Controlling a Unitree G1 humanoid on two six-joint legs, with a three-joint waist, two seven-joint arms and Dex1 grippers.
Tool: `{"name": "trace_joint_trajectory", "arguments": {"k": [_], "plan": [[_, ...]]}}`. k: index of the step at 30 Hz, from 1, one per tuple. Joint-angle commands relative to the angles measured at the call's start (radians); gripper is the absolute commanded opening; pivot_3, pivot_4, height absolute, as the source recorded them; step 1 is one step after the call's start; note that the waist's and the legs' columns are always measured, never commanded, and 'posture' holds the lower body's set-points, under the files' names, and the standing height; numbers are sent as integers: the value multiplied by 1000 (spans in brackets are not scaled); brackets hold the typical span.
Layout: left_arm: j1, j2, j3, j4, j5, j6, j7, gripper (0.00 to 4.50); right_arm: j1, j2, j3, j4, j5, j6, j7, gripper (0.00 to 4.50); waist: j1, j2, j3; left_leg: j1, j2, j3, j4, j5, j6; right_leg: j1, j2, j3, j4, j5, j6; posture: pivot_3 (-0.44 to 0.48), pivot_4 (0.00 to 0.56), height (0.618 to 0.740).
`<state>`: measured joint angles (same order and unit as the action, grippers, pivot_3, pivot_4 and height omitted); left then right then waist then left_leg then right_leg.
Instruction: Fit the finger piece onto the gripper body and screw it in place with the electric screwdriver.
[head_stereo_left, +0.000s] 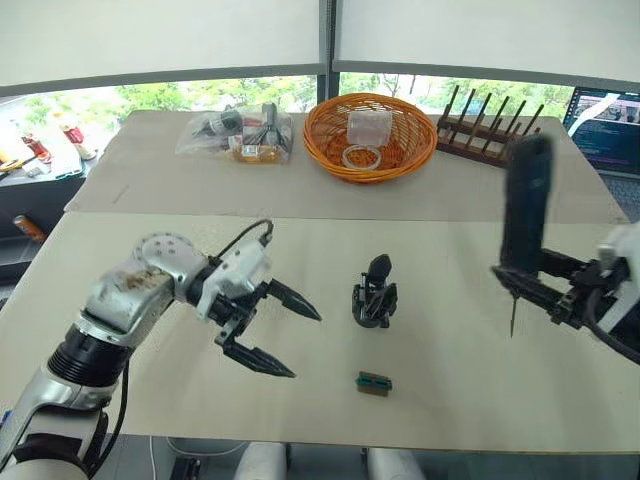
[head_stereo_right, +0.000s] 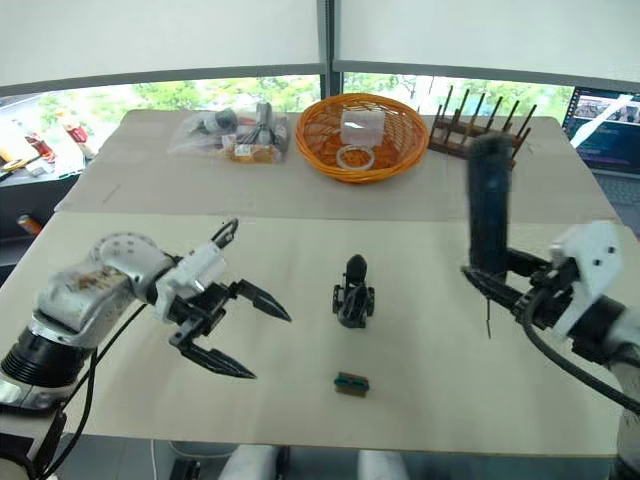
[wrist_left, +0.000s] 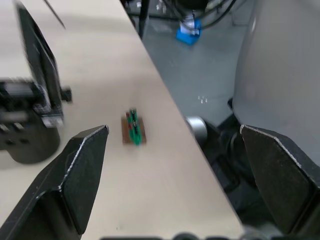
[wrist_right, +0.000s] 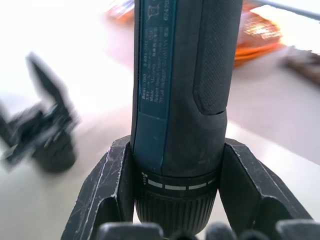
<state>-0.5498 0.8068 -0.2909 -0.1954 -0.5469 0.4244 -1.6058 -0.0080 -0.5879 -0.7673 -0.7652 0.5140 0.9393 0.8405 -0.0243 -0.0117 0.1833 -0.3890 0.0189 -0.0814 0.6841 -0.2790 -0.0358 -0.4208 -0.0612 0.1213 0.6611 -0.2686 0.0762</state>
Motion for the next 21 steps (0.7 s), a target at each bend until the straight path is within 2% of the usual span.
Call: {"name": "trace_joint_trajectory", "arguments": {"k": [1,3,7,10,15,21], "plan": [[43,-50,-22,52,75,-123,5,4500,97,93,-14,-239,139,21,-104,1934,-2,0,0,1,1,0,-1,0,0,0,1,0,1,0,-1,0,150,740],[63,-87,-35,101,131,-214,16,4500,161,92,45,-279,243,-14,-144,1934,-8,0,0,2,0,0,-2,1,1,0,1,0,2,-1,-1,0,150,740],[93,-157,-68,149,184,-362,-4,4500,245,20,210,-282,389,-125,-159,1934,-25,0,0,3,0,0,-1,1,1,3,0,1,1,0,-1,0,150,740],[98,-192,-77,181,212,-426,-3,4500,261,-40,252,-282,458,-205,-168,1934,-25,-1,0,4,0,0,-2,1,1,3,0,0,1,0,-1,0,150,740],[105,-211,-73,219,239,-480,11,4500,234,-86,292,-282,462,-292,-206,1934,-23,-2,-1,4,0,0,-2,1,1,4,0,0,1,0,-1,0,150,740],[116,-229,-67,232,250,-500,47,4500,162,-47,428,-266,377,-371,-234,1934,-23,-2,-1,4,0,-1,-2,1,1,4,0,0,2,0,-1,0,150,740]]}}
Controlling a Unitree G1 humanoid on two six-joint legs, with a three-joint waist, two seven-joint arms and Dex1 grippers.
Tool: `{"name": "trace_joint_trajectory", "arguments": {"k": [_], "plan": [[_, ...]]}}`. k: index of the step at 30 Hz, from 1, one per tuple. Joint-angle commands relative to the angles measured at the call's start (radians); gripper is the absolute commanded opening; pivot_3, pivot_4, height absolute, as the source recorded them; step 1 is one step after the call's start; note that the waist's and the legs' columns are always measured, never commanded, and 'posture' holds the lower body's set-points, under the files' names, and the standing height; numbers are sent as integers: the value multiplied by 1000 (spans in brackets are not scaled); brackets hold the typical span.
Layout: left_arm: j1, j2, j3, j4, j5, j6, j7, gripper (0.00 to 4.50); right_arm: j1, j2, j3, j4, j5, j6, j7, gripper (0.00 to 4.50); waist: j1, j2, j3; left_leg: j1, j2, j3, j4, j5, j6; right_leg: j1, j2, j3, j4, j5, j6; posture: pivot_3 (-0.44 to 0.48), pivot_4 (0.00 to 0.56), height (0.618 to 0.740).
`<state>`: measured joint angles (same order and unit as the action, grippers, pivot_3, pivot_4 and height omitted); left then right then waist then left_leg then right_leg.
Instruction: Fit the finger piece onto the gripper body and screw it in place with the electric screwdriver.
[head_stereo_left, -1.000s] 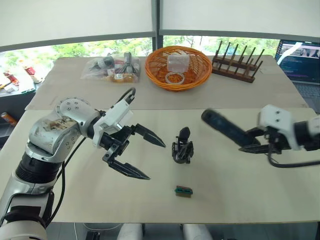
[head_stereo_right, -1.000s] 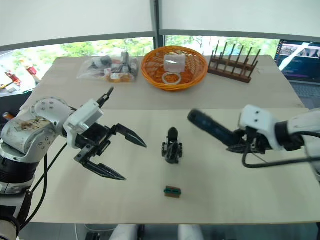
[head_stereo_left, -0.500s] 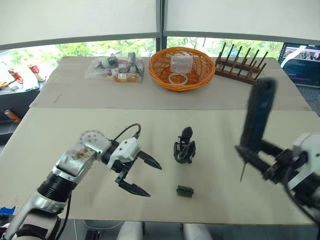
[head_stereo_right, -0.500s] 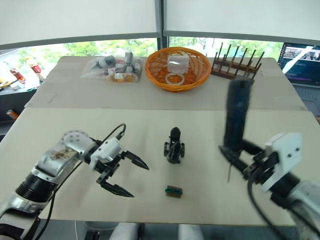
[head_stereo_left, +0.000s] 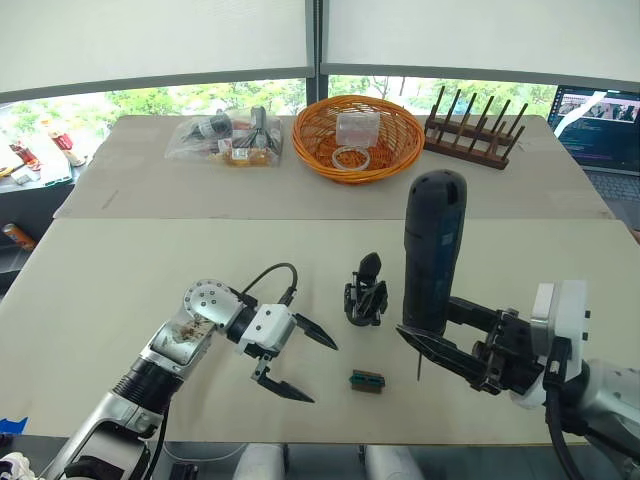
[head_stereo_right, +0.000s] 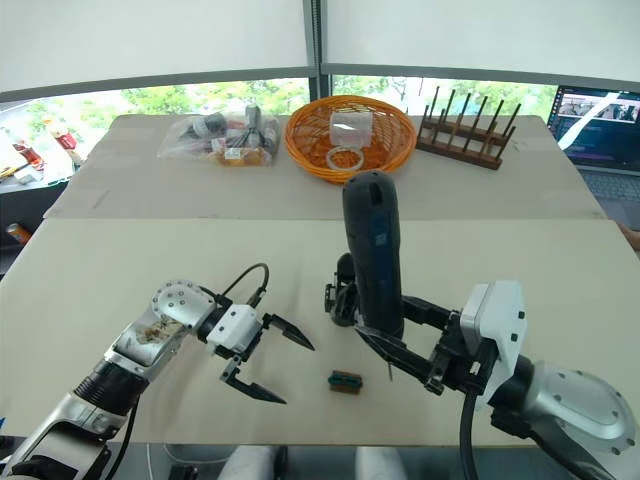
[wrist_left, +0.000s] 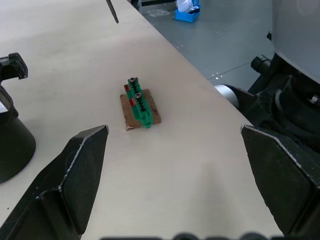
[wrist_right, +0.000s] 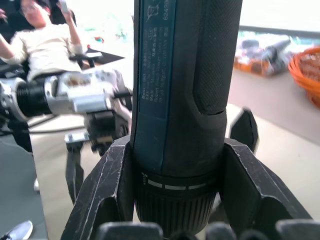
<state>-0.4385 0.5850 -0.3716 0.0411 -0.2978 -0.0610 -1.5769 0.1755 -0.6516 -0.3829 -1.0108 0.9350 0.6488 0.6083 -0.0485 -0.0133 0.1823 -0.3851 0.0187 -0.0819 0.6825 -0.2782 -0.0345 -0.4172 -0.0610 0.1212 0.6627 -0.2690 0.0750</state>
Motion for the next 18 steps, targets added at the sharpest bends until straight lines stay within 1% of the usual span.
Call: {"name": "trace_joint_trajectory", "arguments": {"k": [1,2,3,7,10,15,18], "plan": [[5,-12,15,-3,1,-15,25,4500,-24,19,71,-19,-85,-98,-2,1934,2,0,0,0,0,0,0,0,0,0,0,0,0,0,0,0,150,740],[6,-16,16,0,4,-17,31,4500,-25,15,113,-13,-195,-164,14,1934,3,0,0,0,0,0,0,0,0,0,0,0,0,0,0,0,150,740],[7,-19,15,3,7,-21,36,4500,-14,21,138,-12,-219,-176,18,1934,3,0,0,0,0,0,0,0,0,0,0,0,0,0,0,0,150,740],[6,-26,19,10,10,-30,52,4500,31,51,188,-19,-198,-174,-4,1934,3,0,0,0,0,0,0,0,0,0,0,0,0,0,0,0,150,740],[2,-27,17,16,14,-40,53,4500,38,59,212,-14,-211,-182,-5,1934,0,0,0,0,0,0,0,0,0,0,0,0,0,0,0,0,150,740],[-5,-40,10,29,29,-55,64,4500,-41,72,247,-5,-182,-143,-74,1934,-2,0,0,1,0,0,0,0,0,0,0,0,1,0,0,0,150,740],[-5,-49,5,34,35,-62,70,4500,-67,69,257,13,-190,-144,-85,1934,3,0,0,0,0,0,0,0,0,0,0,0,0,0,0,0,150,740]]}}
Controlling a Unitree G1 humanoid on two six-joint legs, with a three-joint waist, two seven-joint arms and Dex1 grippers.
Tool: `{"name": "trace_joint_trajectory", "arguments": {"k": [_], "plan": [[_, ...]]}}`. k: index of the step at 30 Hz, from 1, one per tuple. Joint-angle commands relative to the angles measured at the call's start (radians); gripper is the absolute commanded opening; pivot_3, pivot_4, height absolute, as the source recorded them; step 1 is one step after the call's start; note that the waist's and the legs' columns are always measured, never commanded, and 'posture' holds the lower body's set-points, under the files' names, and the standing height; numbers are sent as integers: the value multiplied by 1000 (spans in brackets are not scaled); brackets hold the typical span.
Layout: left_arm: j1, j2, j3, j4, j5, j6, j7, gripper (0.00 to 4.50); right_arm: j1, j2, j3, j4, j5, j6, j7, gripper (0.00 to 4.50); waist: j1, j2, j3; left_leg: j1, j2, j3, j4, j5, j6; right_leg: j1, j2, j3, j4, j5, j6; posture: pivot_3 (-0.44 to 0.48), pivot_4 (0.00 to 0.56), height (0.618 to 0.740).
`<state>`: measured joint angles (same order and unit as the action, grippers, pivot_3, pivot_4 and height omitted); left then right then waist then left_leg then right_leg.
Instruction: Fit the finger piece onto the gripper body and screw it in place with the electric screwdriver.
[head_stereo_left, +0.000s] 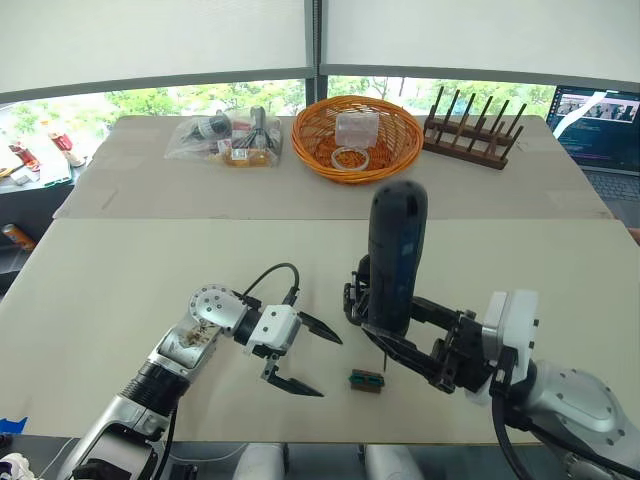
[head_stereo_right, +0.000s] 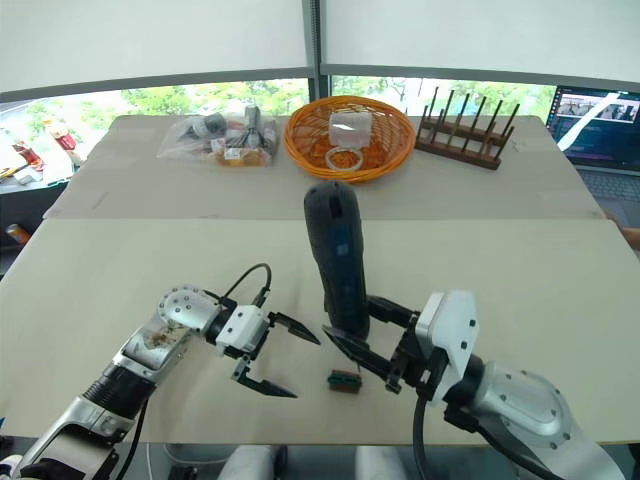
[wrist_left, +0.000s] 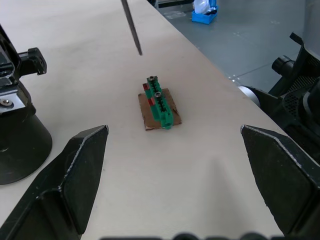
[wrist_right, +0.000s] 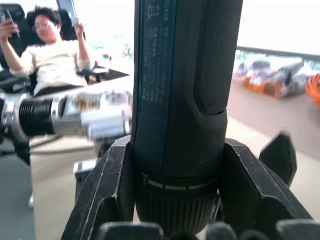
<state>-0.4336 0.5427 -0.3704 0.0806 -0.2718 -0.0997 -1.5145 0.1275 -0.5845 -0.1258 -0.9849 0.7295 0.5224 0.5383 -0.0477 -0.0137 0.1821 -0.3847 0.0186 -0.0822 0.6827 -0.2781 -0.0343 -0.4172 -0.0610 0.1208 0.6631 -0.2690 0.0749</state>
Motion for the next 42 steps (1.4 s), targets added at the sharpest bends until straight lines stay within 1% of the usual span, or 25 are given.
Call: {"name": "trace_joint_trajectory", "arguments": {"k": [1,8,13,17,27,29,34,42], "plan": [[-10,-9,3,-5,11,-26,8,4500,-21,2,3,-6,11,-19,-15,1934,2,0,0,0,0,0,0,0,0,0,0,0,0,0,0,0,150,740],[-16,-24,9,18,18,-42,16,4500,15,-2,20,8,25,-15,-22,1934,0,0,0,0,0,0,0,0,0,0,0,0,0,0,0,0,150,740],[-30,-39,7,69,32,-77,16,4500,46,-5,21,12,26,-25,-9,1934,0,0,0,0,0,0,0,0,0,0,0,0,0,0,0,0,150,740],[-39,-47,3,94,45,-107,10,4500,65,-24,21,17,0,-66,54,1934,1,0,0,0,0,0,0,0,0,0,0,0,0,0,0,0,150,740],[-11,-36,-2,56,38,-110,7,4500,23,-16,22,29,-6,-89,68,1934,1,0,0,0,0,0,0,0,0,0,0,0,0,0,0,0,150,740],[-8,-35,-2,52,36,-108,7,4500,25,-13,26,26,-5,-85,62,1934,1,0,0,0,0,0,0,0,0,0,0,0,0,0,0,0,150,740],[-8,-35,-1,41,33,-95,11,4500,82,-15,31,5,-27,-100,74,1934,2,0,0,0,0,0,0,0,0,0,0,0,0,0,0,0,150,740],[-28,-42,-1,59,34,-91,6,4500,53,-10,37,16,-33,-107,70,1934,1,0,0,0,0,0,0,0,0,0,0,0,0,0,0,0,150,740]]}}
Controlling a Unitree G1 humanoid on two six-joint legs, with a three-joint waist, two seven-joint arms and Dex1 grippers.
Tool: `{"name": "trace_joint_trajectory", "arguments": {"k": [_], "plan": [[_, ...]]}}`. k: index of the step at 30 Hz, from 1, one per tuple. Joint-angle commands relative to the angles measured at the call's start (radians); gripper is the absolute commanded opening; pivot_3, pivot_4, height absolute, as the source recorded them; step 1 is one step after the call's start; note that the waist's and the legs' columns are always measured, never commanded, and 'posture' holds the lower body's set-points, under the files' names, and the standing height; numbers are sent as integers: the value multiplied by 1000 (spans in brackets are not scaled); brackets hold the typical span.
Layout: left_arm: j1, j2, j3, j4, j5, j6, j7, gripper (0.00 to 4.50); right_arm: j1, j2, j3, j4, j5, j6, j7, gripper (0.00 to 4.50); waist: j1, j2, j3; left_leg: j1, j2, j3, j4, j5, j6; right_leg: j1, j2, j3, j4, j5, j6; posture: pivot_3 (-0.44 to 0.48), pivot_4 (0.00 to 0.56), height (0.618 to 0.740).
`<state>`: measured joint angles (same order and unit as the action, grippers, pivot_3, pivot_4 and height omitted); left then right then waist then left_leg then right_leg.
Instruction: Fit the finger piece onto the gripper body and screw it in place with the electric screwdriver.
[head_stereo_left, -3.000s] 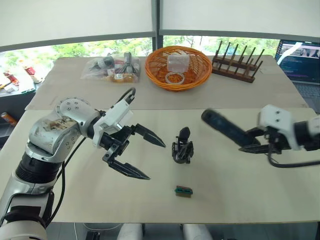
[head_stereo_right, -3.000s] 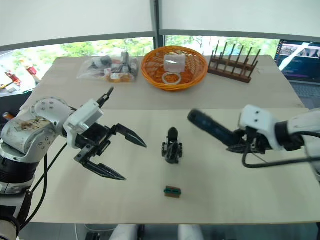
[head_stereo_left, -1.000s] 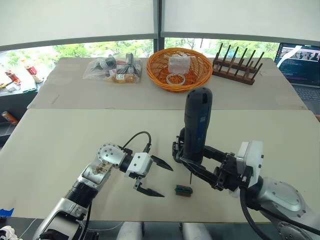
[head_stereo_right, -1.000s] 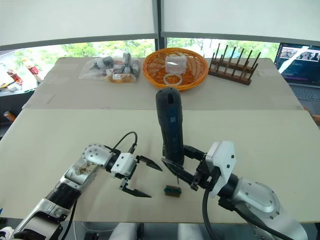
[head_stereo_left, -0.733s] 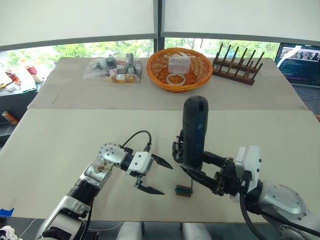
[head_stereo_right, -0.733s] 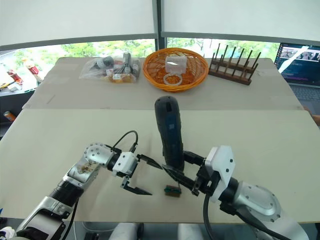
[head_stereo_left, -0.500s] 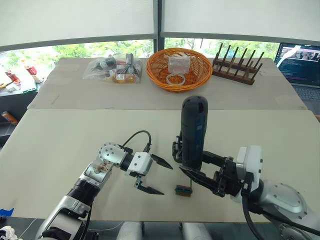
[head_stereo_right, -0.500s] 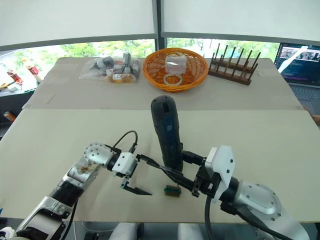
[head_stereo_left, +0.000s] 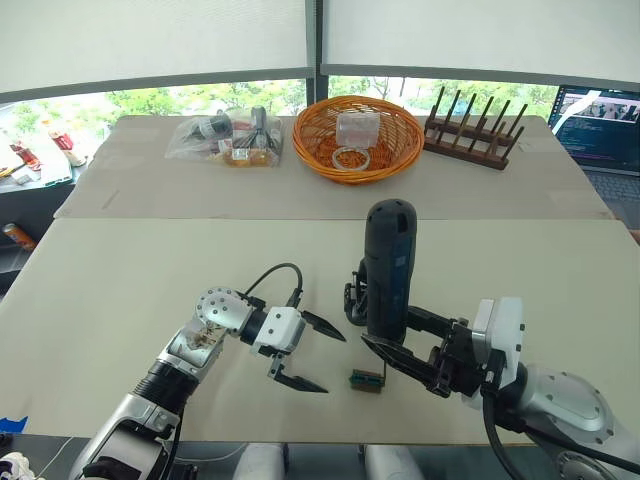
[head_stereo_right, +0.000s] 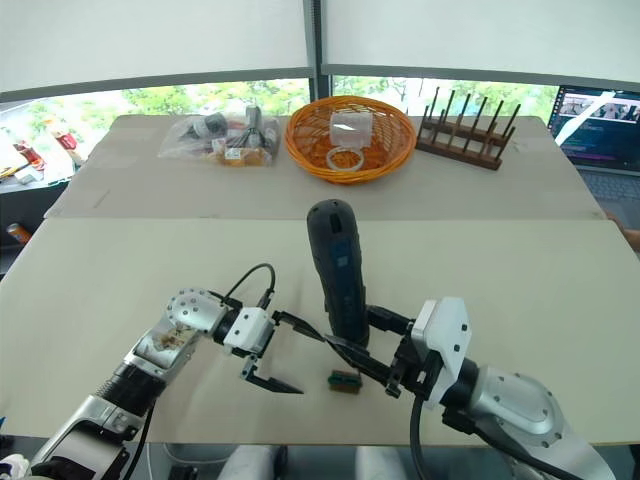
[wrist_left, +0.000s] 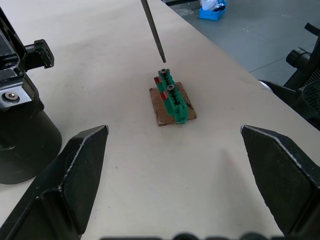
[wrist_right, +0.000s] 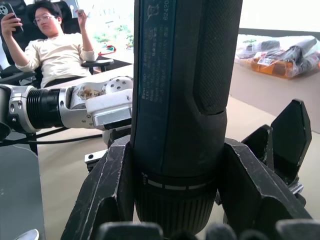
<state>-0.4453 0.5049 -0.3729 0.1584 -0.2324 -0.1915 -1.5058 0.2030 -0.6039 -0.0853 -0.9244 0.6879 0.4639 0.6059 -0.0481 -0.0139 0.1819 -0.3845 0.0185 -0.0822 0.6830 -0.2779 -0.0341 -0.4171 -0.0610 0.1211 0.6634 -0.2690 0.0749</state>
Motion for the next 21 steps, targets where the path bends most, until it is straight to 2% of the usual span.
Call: {"name": "trace_joint_trajectory", "arguments": {"k": [1,10,21], "plan": [[-19,-6,1,-14,-5,0,-3,4500,-26,10,-4,-44,10,-49,3,1934,2,0,0,0,0,0,0,0,0,0,0,0,0,0,0,0,150,740],[-28,-18,5,34,0,-34,-10,4500,-18,14,5,-28,-4,-54,13,1934,1,0,0,0,0,0,0,0,0,0,0,0,0,0,0,0,150,740],[-24,-19,-2,-1,1,-18,-1,4500,-9,15,19,-26,-13,-59,11,1934,1,0,0,0,0,0,0,0,0,0,0,0,0,0,0,0,150,740]]}}
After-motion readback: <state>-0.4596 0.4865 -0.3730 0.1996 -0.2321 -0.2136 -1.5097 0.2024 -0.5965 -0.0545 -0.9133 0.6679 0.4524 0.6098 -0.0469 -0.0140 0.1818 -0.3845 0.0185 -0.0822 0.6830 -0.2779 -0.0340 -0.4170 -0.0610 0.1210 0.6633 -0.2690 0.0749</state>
